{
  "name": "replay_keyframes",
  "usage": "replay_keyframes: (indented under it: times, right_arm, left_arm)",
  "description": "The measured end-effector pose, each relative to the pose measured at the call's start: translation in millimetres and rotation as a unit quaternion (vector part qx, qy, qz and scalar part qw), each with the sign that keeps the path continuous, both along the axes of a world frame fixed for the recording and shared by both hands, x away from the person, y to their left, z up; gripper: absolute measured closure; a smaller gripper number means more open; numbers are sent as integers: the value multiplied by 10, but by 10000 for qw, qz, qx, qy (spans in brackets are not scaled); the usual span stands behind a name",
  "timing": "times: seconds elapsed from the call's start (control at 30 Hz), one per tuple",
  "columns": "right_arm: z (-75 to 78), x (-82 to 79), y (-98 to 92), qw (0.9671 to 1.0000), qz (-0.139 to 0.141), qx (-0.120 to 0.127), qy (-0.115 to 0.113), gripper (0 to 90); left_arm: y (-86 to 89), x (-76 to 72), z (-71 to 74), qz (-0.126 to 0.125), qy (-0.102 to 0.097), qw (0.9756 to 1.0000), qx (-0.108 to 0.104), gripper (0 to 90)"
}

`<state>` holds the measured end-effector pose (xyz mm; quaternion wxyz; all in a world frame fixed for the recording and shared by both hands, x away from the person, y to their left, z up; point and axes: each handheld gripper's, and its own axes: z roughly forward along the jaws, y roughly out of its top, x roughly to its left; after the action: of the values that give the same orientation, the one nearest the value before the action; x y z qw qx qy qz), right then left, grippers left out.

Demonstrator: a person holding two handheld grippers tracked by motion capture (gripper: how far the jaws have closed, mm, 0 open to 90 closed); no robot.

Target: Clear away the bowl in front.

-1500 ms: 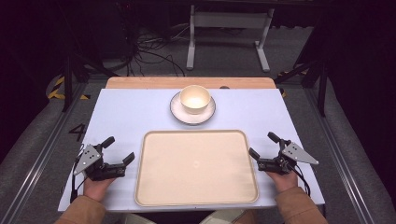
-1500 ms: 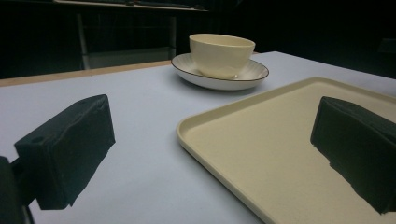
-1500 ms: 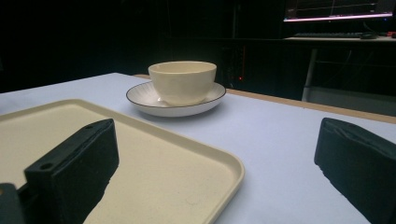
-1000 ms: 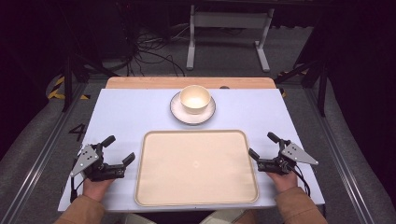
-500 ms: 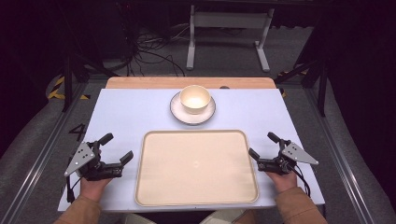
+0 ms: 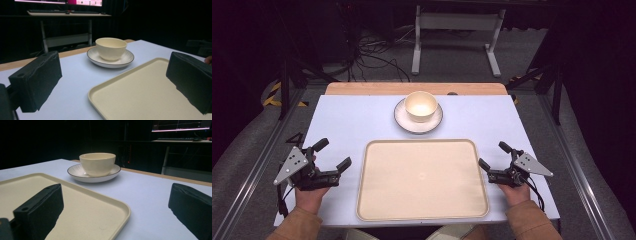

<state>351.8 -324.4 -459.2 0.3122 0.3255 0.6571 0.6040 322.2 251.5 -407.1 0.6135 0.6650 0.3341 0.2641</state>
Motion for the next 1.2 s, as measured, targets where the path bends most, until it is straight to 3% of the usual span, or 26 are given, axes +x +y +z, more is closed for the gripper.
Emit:
replay_keyframes:
  times: [0.3, 0.53, 0.97, 1.2]
  right_arm:
    - [0, 2, 1, 10000, 5, 2, 4, 1]
    - [0, 0, 2, 10000, 16, -22, 2, 1]
    - [-1, 3, -3, 10000, -11, 5, 15, 1]
    - [-1, 2, 1, 10000, -14, -9, 13, 1]
  left_arm:
    - [-82, 186, 176, -158, -14, 9998, 104, 50]
    - [-181, 372, 301, -265, 1, 9996, 34, 65]
    - [-516, 663, 445, -461, -53, 9988, 151, 69]
    - [-604, 813, 461, -450, -31, 9989, 163, 72]
